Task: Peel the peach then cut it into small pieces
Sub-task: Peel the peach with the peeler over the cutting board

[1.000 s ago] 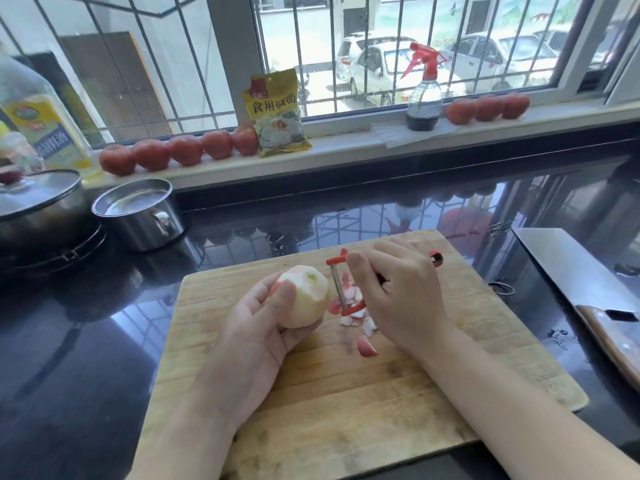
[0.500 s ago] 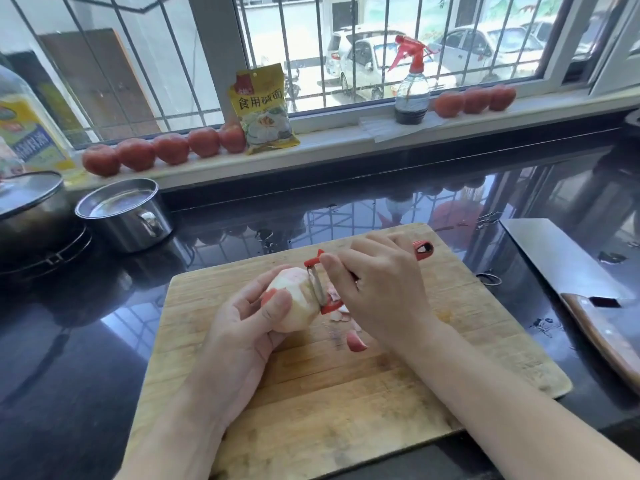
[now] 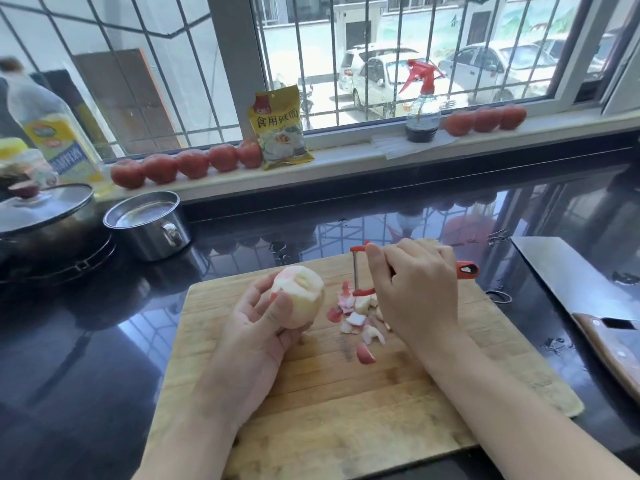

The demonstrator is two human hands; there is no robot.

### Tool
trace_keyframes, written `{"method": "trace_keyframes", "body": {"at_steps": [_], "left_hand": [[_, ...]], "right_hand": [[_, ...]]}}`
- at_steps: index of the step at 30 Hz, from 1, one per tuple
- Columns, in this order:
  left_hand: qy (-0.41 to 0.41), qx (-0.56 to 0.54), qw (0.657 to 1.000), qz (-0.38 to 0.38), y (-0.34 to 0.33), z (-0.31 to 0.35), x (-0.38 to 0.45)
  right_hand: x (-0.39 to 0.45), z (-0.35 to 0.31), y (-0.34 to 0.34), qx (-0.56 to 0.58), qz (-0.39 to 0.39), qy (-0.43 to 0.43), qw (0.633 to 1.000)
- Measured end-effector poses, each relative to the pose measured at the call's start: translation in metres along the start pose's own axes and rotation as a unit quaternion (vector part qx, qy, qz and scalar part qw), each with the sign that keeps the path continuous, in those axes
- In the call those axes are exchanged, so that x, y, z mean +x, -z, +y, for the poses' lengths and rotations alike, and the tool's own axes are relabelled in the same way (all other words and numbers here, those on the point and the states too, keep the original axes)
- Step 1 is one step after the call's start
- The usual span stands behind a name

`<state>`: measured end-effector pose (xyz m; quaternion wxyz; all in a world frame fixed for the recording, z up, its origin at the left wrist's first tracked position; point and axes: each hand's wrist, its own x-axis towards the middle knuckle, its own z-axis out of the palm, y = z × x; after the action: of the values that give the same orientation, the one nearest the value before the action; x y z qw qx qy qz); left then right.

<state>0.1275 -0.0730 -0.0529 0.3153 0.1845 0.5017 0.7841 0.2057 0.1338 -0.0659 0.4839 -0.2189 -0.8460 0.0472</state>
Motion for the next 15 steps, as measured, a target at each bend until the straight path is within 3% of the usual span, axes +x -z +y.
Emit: {"method": "trace_keyframes", "body": {"at_steps": [6,10,15], "left_hand": [[0.029,-0.031,0.998,-0.044,-0.003,-0.001,-0.002],[0.036,-0.018,0.998,-0.05,-0.002,-0.006,0.0],[0.038,0.009,0.999,-0.03,-0.004,-0.007,0.0]], "right_hand": [[-0.003,-0.008,0.0,0.15,-0.01,0.078,0.986],[-0.008,-0.018,0.002,0.148,0.0,0.144,0.978],[-0.01,-0.028,0.003,0.11,0.013,0.158,0.981]]}}
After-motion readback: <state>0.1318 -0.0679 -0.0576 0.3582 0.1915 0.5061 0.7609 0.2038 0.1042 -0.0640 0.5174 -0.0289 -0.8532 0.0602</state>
